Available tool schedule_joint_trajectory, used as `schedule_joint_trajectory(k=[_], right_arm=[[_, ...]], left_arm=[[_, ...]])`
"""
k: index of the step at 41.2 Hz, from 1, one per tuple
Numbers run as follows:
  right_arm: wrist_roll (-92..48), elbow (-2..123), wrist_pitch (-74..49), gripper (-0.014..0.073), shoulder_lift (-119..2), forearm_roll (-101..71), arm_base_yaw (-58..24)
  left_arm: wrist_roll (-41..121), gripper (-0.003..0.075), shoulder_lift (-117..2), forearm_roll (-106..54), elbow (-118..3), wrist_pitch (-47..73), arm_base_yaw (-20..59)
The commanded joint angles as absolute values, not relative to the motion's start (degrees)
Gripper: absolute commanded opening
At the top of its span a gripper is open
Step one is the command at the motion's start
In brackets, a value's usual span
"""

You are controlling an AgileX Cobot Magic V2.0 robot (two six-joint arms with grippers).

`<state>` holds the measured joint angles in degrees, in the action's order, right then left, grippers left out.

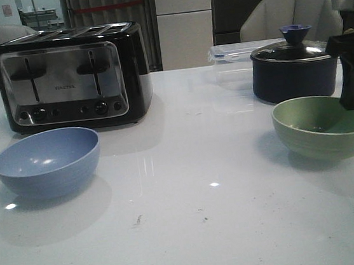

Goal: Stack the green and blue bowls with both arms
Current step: 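Grasp the green bowl rim with the right gripper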

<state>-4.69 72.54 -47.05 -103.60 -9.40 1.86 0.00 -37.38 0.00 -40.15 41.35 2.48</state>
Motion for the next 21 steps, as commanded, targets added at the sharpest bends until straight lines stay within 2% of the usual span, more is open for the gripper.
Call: schedule_joint_trajectory(k=[1, 11, 18, 21], right_arm=[[-5.66, 76.07, -46.73, 0.0507, -103.76, -10.05, 2.2], [-5.71, 77.42, -47.35, 0.0194, -105.61, -9.94, 2.2], [-5.71, 77.56, -47.42, 0.0052, -104.81, -9.59, 2.2], [-5.77, 77.67, -47.37, 0.0057, -103.6, -9.59, 1.84]], left_arm=[[0.0, 0.0517, -37.59, 0.0, -41.76, 37.44, 2.57], [0.0, 0.0517, -37.59, 0.0, -41.76, 37.44, 2.57], [0.0, 0.0517, -37.59, 0.0, -41.76, 37.44, 2.57], [0.0, 0.0517, -37.59, 0.0, -41.76, 37.44, 2.57]])
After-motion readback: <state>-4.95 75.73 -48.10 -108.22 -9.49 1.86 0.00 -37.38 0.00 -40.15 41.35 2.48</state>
